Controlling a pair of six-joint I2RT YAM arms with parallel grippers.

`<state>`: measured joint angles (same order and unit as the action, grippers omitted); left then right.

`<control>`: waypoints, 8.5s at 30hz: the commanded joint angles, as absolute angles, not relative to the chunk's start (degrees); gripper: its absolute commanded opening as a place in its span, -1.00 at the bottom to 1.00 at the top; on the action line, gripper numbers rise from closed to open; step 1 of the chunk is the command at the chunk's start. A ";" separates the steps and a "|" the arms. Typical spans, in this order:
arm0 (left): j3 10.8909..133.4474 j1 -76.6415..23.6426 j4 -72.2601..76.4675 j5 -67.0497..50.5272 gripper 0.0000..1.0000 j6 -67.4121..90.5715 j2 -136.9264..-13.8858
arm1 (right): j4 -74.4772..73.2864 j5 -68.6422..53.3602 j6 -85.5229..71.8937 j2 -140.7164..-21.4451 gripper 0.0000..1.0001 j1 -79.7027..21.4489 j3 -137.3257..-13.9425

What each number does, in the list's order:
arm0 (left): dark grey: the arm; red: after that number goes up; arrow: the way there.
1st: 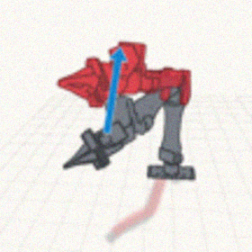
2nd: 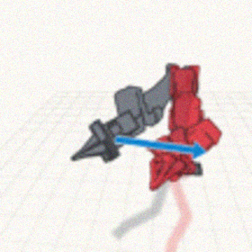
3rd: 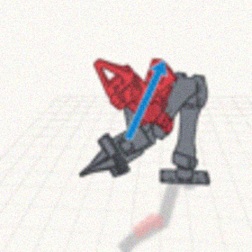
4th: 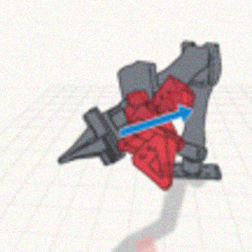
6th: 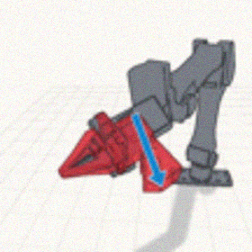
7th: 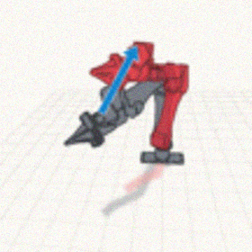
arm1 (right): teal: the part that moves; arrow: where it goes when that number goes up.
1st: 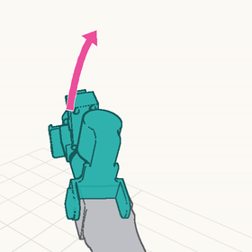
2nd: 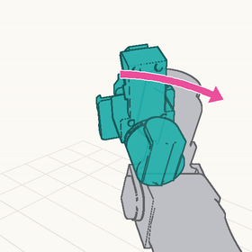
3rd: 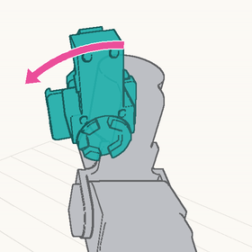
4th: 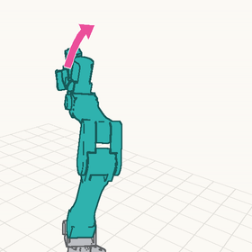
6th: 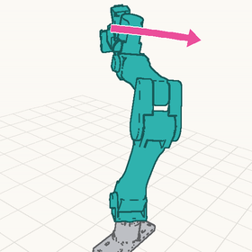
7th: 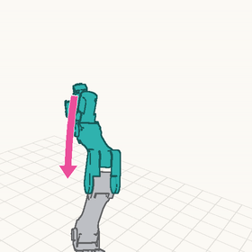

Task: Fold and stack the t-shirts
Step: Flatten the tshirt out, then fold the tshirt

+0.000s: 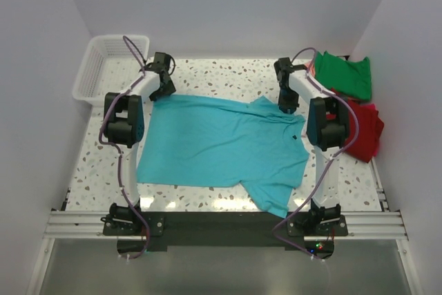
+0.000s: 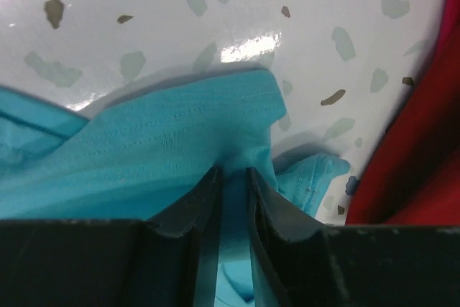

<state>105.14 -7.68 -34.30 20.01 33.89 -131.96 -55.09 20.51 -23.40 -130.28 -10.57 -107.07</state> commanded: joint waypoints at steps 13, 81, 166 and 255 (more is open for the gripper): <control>102.92 -7.21 -40.87 17.49 0.30 33.05 -133.59 | -46.75 15.47 -18.98 -135.69 -0.31 -16.61 -127.17; 101.52 -8.96 -41.05 16.26 0.28 30.85 -131.75 | -17.68 -14.95 -13.71 -148.63 -0.12 -16.35 -131.05; 116.81 -9.23 -24.88 24.87 0.47 25.93 -141.50 | -38.85 11.77 -8.53 -150.03 0.73 -11.78 -136.76; 115.31 -9.75 -17.05 19.77 0.54 24.17 -134.74 | -29.97 9.93 -24.87 -148.98 -1.00 -4.66 -137.64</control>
<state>115.48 -9.52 -17.72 19.49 24.38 -139.04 -29.63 9.65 -24.75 -150.71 -5.06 -135.96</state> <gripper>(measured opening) 0.768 0.015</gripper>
